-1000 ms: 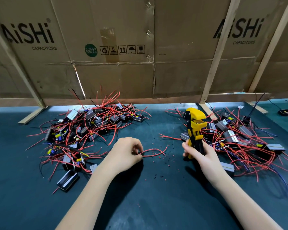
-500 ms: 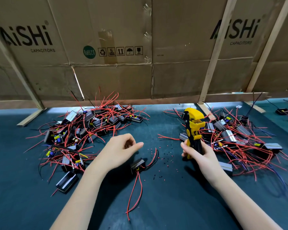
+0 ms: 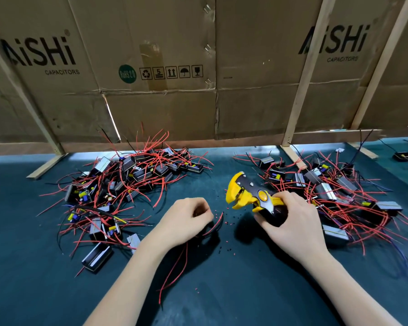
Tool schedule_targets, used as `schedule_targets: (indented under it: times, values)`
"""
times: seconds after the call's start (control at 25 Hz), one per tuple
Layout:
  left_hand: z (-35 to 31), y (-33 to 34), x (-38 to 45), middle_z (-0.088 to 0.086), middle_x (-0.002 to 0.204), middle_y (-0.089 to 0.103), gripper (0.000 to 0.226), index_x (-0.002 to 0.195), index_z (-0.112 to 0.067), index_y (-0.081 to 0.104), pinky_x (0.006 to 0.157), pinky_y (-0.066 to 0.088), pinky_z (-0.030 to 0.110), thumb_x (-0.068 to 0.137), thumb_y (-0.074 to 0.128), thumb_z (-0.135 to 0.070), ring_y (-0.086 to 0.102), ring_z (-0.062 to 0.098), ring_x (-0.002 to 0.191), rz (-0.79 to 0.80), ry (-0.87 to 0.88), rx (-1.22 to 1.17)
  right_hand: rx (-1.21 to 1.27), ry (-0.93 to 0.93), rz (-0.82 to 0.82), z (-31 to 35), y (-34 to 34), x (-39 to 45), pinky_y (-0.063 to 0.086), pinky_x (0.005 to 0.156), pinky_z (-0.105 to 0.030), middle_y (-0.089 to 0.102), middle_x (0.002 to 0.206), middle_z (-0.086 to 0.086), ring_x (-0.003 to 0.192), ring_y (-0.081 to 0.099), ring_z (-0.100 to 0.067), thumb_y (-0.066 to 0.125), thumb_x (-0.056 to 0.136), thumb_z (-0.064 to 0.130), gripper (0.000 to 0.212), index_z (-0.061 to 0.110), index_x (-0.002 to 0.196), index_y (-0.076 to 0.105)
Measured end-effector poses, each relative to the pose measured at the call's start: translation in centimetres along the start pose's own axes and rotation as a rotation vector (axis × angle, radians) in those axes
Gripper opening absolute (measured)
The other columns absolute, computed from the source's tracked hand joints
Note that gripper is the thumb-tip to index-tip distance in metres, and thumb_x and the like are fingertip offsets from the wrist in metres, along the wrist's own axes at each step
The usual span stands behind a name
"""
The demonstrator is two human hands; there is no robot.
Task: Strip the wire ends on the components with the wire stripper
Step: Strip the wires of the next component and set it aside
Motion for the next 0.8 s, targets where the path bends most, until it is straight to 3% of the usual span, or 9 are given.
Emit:
schedule_targets:
  times: [0.12,0.28,0.36,0.52,0.64,0.8]
  values:
    - [-0.4,1.5,-0.2,-0.010,0.078,0.060,0.028,0.080,-0.024,0.060,0.071,0.046,0.030,0.078,0.070,-0.050,0.055,0.012,0.082,-0.029,0.010,0.222,-0.203,-0.045,-0.046,-0.2,0.1,-0.1,0.039,0.074,-0.040,0.057,0.081,0.001,0.080,0.057,-0.030,0.085,0.063,0.045,0.047,0.014,0.091,0.062]
    - [-0.7,2.0,0.0,-0.010,0.078,0.061,0.011,0.078,-0.023,0.060,0.079,0.049,0.032,0.083,0.069,-0.029,0.057,0.015,0.084,-0.047,0.024,0.168,-0.223,0.007,-0.092,-1.0,-0.1,0.0,0.036,0.074,-0.038,0.058,0.082,0.001,0.081,0.057,-0.031,0.086,0.061,0.044,0.049,0.015,0.092,0.062]
    - [-0.6,1.2,0.1,-0.005,0.073,0.067,0.010,0.076,-0.019,0.064,0.076,0.051,0.029,0.082,0.072,-0.021,0.061,0.015,0.074,-0.067,0.019,0.015,-0.232,0.032,-0.104,-1.3,-0.2,0.1,0.035,0.074,-0.038,0.058,0.083,0.001,0.082,0.057,-0.031,0.086,0.061,0.045,0.048,0.016,0.091,0.062]
    - [-0.4,0.1,0.0,0.005,0.066,0.069,0.001,0.088,-0.007,0.068,0.061,0.051,0.024,0.088,0.069,-0.006,0.058,0.015,0.058,-0.061,-0.028,-0.548,-0.252,0.083,-0.097,-1.9,-0.3,0.2,0.036,0.075,-0.040,0.059,0.082,-0.002,0.083,0.057,-0.033,0.086,0.060,0.043,0.048,0.014,0.092,0.063]
    - [-0.5,0.1,-0.1,0.005,0.067,0.069,0.004,0.085,-0.008,0.069,0.053,0.046,0.019,0.089,0.069,-0.011,0.051,0.013,0.053,-0.037,-0.040,-0.642,-0.265,0.075,-0.076,-1.7,0.0,0.1,0.037,0.075,-0.040,0.058,0.082,-0.003,0.083,0.057,-0.033,0.086,0.059,0.041,0.049,0.013,0.093,0.063]
    - [-0.3,0.9,0.0,0.007,0.072,0.072,0.011,0.083,-0.009,0.065,0.058,0.047,0.020,0.090,0.063,-0.002,0.054,0.014,0.053,0.048,-0.097,-0.681,-0.253,0.123,-0.098,-2.1,-0.4,0.1,0.036,0.077,-0.040,0.060,0.084,-0.004,0.085,0.058,-0.034,0.085,0.061,0.040,0.048,0.013,0.093,0.062]
Point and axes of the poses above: each hand's wrist, its own x-axis towards the middle knuckle, its own y-axis out of the palm, z = x × y, the point moved 9 cm from there along x, towards the middle knuckle
